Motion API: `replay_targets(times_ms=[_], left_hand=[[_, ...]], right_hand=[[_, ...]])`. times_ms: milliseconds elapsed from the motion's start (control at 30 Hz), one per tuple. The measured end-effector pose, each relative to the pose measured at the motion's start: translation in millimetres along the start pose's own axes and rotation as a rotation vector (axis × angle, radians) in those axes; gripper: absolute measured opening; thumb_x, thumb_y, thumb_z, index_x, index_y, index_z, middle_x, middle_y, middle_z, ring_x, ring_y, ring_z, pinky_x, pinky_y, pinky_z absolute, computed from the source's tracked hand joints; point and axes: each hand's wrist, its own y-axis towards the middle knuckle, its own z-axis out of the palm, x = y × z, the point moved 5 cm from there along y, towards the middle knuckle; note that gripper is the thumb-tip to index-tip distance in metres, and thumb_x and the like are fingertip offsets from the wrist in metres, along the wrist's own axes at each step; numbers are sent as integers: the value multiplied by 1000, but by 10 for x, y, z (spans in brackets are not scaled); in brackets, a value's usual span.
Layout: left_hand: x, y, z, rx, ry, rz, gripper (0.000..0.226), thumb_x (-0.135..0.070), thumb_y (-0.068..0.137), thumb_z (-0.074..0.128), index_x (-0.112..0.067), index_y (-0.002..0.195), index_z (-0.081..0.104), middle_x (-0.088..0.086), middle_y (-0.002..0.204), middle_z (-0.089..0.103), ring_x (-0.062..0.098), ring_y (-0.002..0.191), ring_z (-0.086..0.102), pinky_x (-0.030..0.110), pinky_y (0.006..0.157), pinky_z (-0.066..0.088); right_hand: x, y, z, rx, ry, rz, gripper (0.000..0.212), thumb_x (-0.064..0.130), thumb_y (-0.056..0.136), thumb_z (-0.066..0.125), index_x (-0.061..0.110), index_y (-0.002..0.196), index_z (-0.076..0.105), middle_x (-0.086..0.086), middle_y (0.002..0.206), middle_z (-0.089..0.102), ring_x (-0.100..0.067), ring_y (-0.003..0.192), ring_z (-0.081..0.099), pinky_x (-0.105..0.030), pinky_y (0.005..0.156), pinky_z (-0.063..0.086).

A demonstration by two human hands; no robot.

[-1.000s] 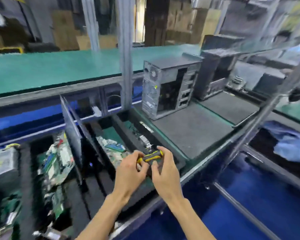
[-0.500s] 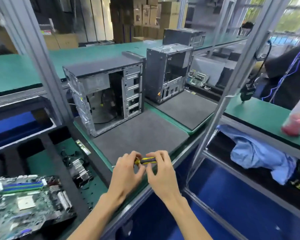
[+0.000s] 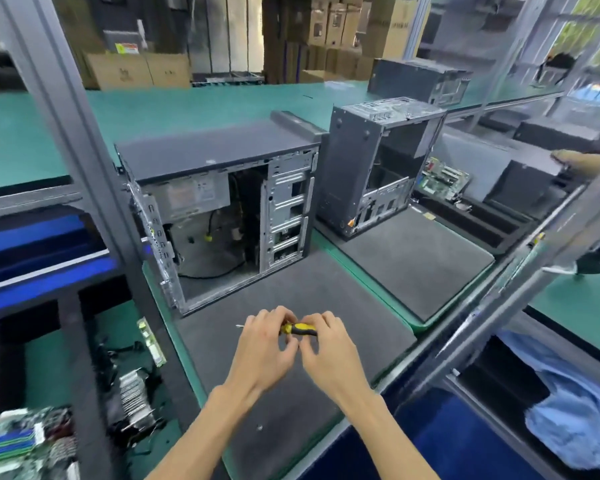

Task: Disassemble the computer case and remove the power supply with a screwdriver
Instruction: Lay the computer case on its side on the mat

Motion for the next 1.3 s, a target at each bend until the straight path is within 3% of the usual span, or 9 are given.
replay_targets(times_ms=[400, 500, 600, 767, 867, 1100, 1300], left_hand=[[576, 485, 222, 54, 41, -186, 16, -20, 85, 63, -29, 95, 55, -23, 80, 47, 6, 84, 45, 30, 82, 40], [632, 534, 263, 35, 69, -213, 14, -21, 86, 61, -30, 94, 55, -23, 83, 49, 4, 86, 43, 30, 87, 38], [604, 621, 354, 18, 89, -225, 17, -17, 86, 59, -29, 99, 58, -20, 95, 58, 5, 97, 47, 28, 99, 32], [488, 713, 496, -97, 81, -343, 35, -12, 90, 57, -23, 123, 56, -14, 125, 56, 7, 120, 46, 25, 111, 26], [464, 668, 576, -122, 120, -420, 35, -11, 91, 55, -23, 125, 55, -13, 128, 55, 8, 120, 47, 26, 111, 28], [342, 577, 827, -145, 166, -530, 32, -9, 91, 55, -22, 120, 56, -13, 123, 54, 6, 114, 47, 21, 99, 29], [408, 563, 911, -166, 198, -586, 32, -9, 91, 54, -22, 120, 57, -13, 120, 54, 10, 110, 48, 23, 97, 31]], right_hand=[[-207, 787, 429, 232, -6, -60, 14, 28, 98, 51, 26, 111, 54, 13, 105, 52, -7, 98, 46, -25, 72, 42], [-263, 908, 479, 301, -26, -111, 12, 34, 98, 51, 29, 109, 51, 12, 102, 56, -12, 98, 47, -31, 71, 42], [-379, 1024, 491, 350, 0, -138, 8, 37, 99, 49, 31, 103, 45, 10, 89, 55, -16, 88, 48, -34, 64, 37], [-719, 1156, 456, 413, 82, -128, 9, 35, 103, 48, 30, 105, 42, 5, 92, 60, -17, 87, 54, -34, 68, 44], [-952, 1237, 424, 437, 93, -93, 10, 30, 101, 49, 30, 100, 39, 9, 83, 57, -13, 73, 55, -34, 62, 43], [-1244, 1197, 446, 511, 135, -93, 15, 32, 100, 50, 35, 93, 37, 9, 72, 57, -10, 66, 55, -26, 55, 39], [-1295, 1213, 409, 381, 131, -137, 4, 27, 99, 56, 24, 99, 53, 7, 97, 51, -17, 93, 44, -34, 77, 45]])
